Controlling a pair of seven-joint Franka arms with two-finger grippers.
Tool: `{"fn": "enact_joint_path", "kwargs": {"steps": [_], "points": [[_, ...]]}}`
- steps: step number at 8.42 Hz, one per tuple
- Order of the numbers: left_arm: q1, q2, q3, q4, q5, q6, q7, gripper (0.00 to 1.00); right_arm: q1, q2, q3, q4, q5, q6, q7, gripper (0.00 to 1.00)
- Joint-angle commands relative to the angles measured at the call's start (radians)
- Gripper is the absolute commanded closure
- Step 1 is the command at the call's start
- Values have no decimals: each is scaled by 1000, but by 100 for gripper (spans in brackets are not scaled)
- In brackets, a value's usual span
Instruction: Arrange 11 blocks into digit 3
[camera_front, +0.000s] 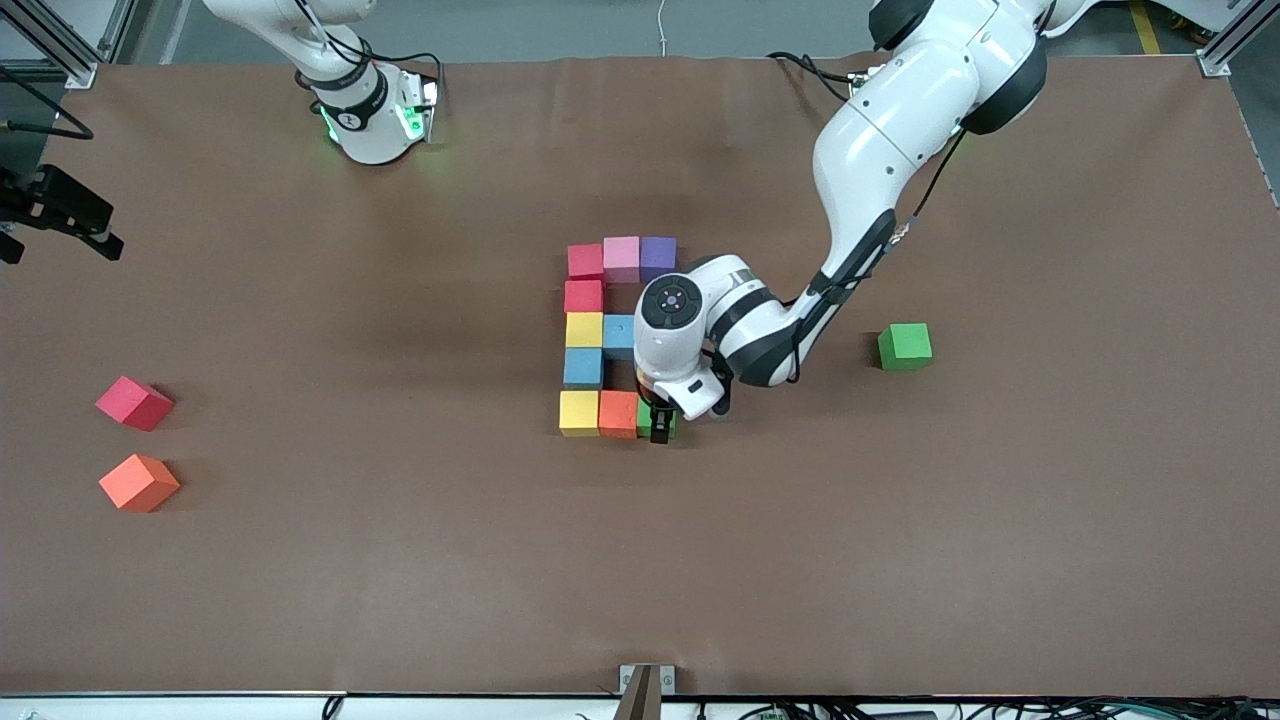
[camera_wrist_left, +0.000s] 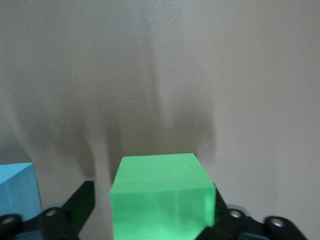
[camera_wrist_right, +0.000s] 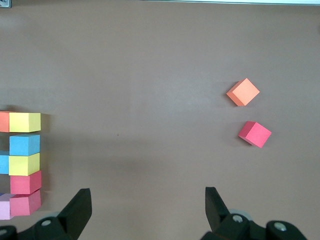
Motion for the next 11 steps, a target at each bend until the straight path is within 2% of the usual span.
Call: {"fn": "enact_joint_path", "kwargs": {"steps": [1,5,9,11], "points": [[-13,-11,6,31,-17,-30,3,0,14,-3,2,3,-13,4,27,0],[13,-129,-3,28,-12,-121,13,0,17,-5,2,3,-13,-2,36,0],[170,-316,-3,18,-6,-121,41,0,34,-3,0,-3,-13,-10,79,0],[268,-373,-4,20,-9,-121,133,0,31,-3,0,-4,-13,-13,74,0]]}}
